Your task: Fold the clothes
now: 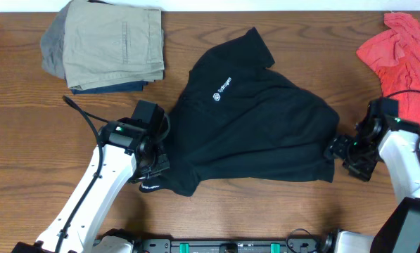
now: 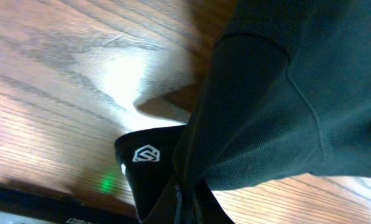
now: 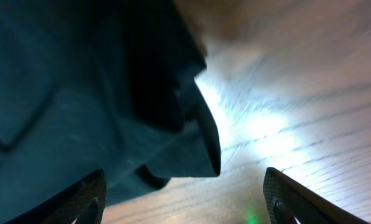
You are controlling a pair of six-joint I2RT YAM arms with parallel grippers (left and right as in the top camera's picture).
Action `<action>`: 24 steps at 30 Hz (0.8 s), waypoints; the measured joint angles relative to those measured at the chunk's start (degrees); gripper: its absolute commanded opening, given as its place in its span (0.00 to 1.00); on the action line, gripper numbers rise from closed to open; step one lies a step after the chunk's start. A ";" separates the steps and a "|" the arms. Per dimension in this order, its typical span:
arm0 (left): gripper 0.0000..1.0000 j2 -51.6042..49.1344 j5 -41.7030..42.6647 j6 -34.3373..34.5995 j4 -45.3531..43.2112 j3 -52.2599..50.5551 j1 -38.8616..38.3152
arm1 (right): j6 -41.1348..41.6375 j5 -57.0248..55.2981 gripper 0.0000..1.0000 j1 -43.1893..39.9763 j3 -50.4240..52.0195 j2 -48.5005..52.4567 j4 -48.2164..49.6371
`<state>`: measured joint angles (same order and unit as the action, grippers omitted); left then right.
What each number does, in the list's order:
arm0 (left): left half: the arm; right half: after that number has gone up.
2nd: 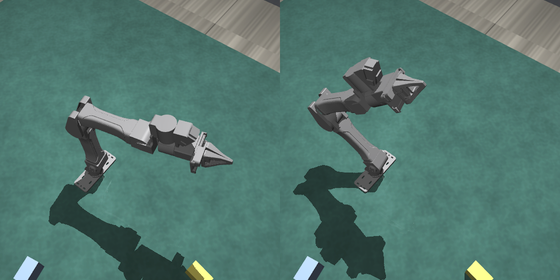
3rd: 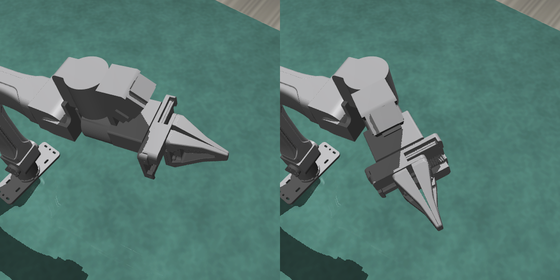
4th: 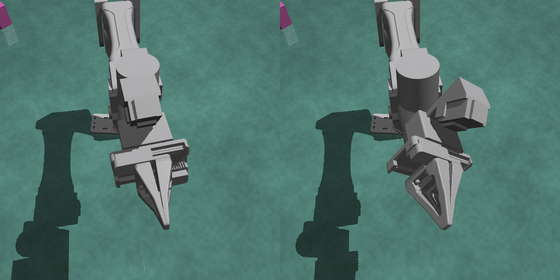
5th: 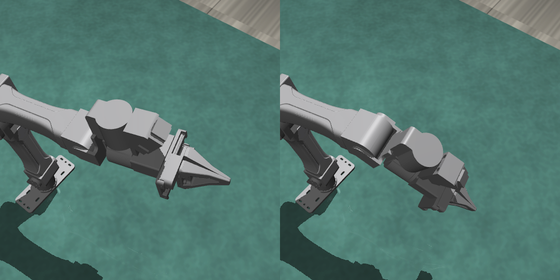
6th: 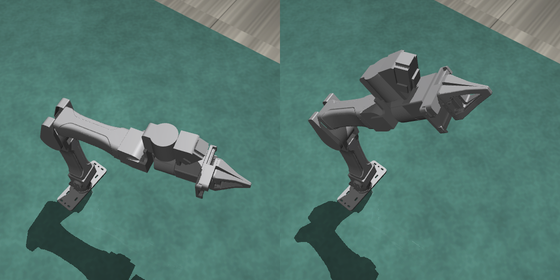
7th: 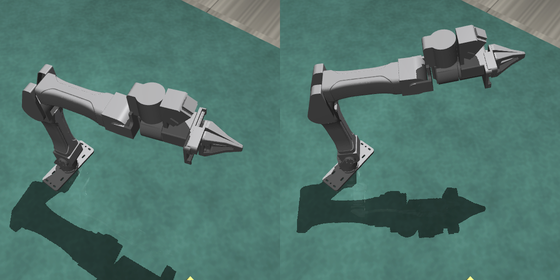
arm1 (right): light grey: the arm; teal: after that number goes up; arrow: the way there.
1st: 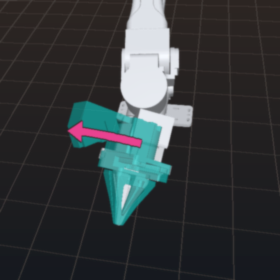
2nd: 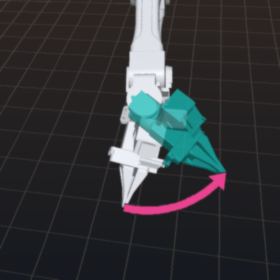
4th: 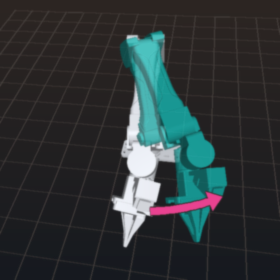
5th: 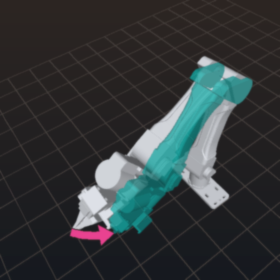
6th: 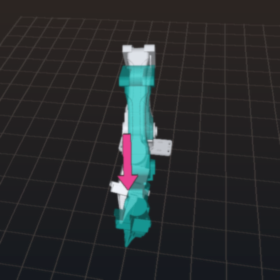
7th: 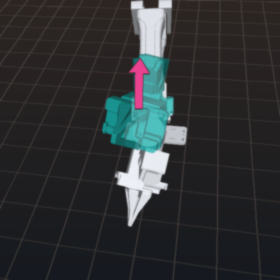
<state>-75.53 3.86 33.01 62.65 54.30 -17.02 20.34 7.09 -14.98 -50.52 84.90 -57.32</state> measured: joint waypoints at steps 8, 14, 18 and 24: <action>0.06 0.00 -1.73 0.17 0.59 0.00 2.08 | -0.07 0.76 0.70 1.53 4.24 0.02 3.34; 0.06 0.00 -1.99 0.20 0.83 0.00 2.29 | -1.44 4.50 0.60 3.69 7.76 0.02 10.47; 0.06 0.00 -2.21 1.49 0.76 0.00 3.65 | -3.28 7.58 0.61 6.73 8.28 0.02 12.00; 0.06 0.00 -2.47 1.95 0.39 0.00 11.82 | -5.57 9.33 0.65 12.22 8.28 0.02 12.66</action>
<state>-75.53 1.39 34.96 63.05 54.30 -5.19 14.76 16.43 -2.76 -42.24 84.93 -44.66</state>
